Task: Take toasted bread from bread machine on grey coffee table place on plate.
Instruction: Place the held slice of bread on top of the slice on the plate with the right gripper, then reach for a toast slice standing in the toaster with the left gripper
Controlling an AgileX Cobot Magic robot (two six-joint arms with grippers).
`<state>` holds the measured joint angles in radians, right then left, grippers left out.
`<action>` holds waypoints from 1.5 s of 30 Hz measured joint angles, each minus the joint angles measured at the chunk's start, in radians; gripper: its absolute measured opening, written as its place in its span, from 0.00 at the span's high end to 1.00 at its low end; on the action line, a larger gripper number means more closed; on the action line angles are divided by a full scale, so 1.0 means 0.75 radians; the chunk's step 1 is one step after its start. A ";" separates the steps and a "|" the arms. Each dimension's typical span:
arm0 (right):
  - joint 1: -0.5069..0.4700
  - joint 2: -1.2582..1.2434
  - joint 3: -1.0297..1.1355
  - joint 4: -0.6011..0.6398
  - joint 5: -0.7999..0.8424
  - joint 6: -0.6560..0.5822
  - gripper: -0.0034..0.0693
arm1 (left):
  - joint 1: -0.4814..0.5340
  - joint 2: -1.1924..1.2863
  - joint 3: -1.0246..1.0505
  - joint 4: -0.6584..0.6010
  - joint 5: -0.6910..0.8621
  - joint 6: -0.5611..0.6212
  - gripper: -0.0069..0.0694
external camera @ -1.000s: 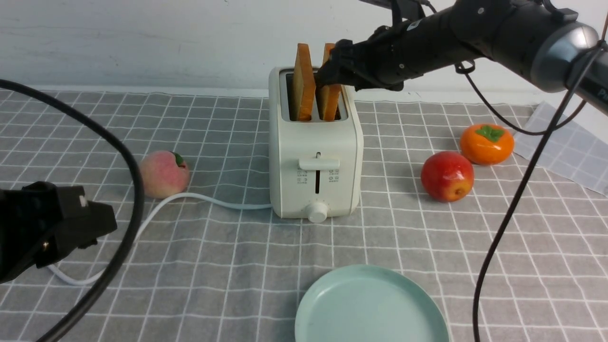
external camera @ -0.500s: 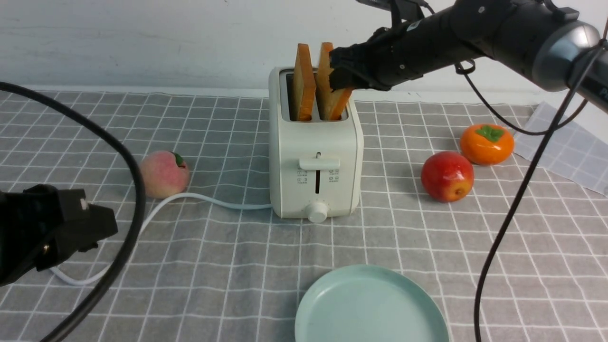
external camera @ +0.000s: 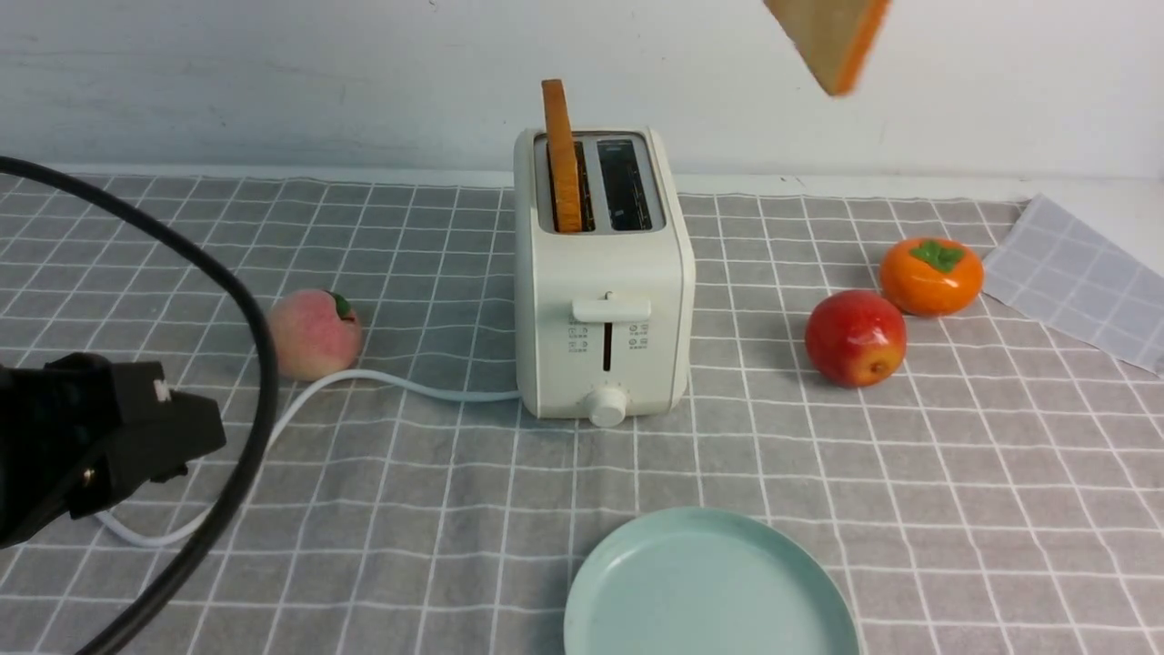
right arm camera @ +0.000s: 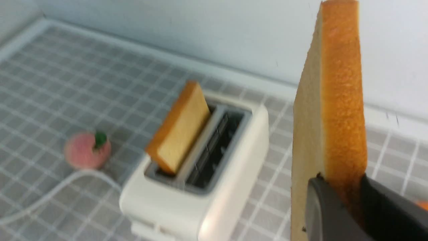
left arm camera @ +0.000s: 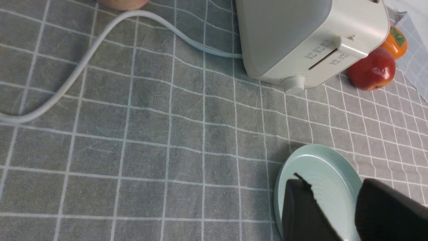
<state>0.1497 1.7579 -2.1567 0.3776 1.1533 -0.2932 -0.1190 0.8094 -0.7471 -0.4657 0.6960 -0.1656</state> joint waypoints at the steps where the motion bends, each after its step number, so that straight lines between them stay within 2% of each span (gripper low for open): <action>1: -0.003 -0.001 0.001 -0.004 0.033 0.003 0.82 | 0.000 0.000 0.000 0.000 0.000 0.000 0.60; 5: -0.024 -0.001 0.193 -0.023 0.123 0.063 0.82 | -0.004 0.000 0.000 -0.001 0.000 0.000 0.60; 9: -0.018 -0.001 0.541 0.055 0.121 0.116 0.82 | -0.069 0.000 0.000 -0.001 -0.001 0.000 0.60; 12: -0.005 -0.003 0.813 0.216 0.120 0.100 0.82 | -0.129 0.004 0.000 -0.004 -0.001 0.000 0.60; 17: 0.041 -0.026 1.111 0.679 0.096 -0.141 0.82 | -0.152 0.029 0.000 -0.007 -0.007 0.000 0.60; 20: 0.061 -0.035 1.214 0.830 0.083 -0.240 0.82 | -0.152 0.048 0.000 -0.007 -0.035 0.000 0.60; 24: 0.063 -0.039 1.322 0.808 0.064 -0.298 0.82 | -0.152 0.069 0.000 -0.010 -0.072 0.000 0.60; 28: 0.063 -0.039 1.397 0.766 0.048 -0.333 0.76 | -0.152 0.087 0.000 -0.011 -0.122 0.002 0.60; 33: 0.063 -0.045 1.430 0.762 -0.005 -0.363 0.50 | -0.152 0.126 -0.002 -0.016 -0.216 0.142 0.55; 34: 0.061 -0.058 1.427 0.750 -0.014 -0.364 0.39 | -0.152 0.153 -0.017 -0.026 -0.225 0.205 0.51; 36: 0.055 -0.097 1.400 0.700 -0.016 -0.364 0.26 | -0.152 0.193 -0.056 -0.032 -0.224 0.251 0.44; 37: 0.054 -0.102 1.400 0.694 -0.016 -0.364 0.25 | -0.152 0.204 -0.068 -0.033 -0.222 0.251 0.44; 38: 0.045 -0.162 1.362 0.644 -0.021 -0.351 0.17 | -0.152 0.257 -0.143 -0.033 -0.201 0.266 0.36; 39: 0.043 -0.170 1.357 0.638 -0.021 -0.348 0.15 | -0.152 0.265 -0.143 -0.031 -0.201 0.266 0.36; 40: 0.038 -0.227 1.314 0.585 -0.027 -0.314 0.10 | -0.152 0.338 -0.236 -0.018 -0.153 0.268 0.29; 42: 0.037 -0.328 1.259 0.487 -0.037 -0.238 0.07 | -0.152 0.461 -0.403 0.014 -0.077 0.269 0.21; 43: 0.037 -0.338 1.254 0.477 -0.040 -0.230 0.07 | -0.152 0.461 -0.421 0.017 -0.069 0.269 0.20; 45: 0.037 -0.468 1.204 0.349 -0.055 -0.119 0.07 | -0.152 0.636 -0.654 0.037 0.041 0.272 0.12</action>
<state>0.1774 1.4068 -1.2534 0.6393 1.1120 -0.3825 -0.2334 1.2867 -1.2379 -0.4378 0.7268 0.0382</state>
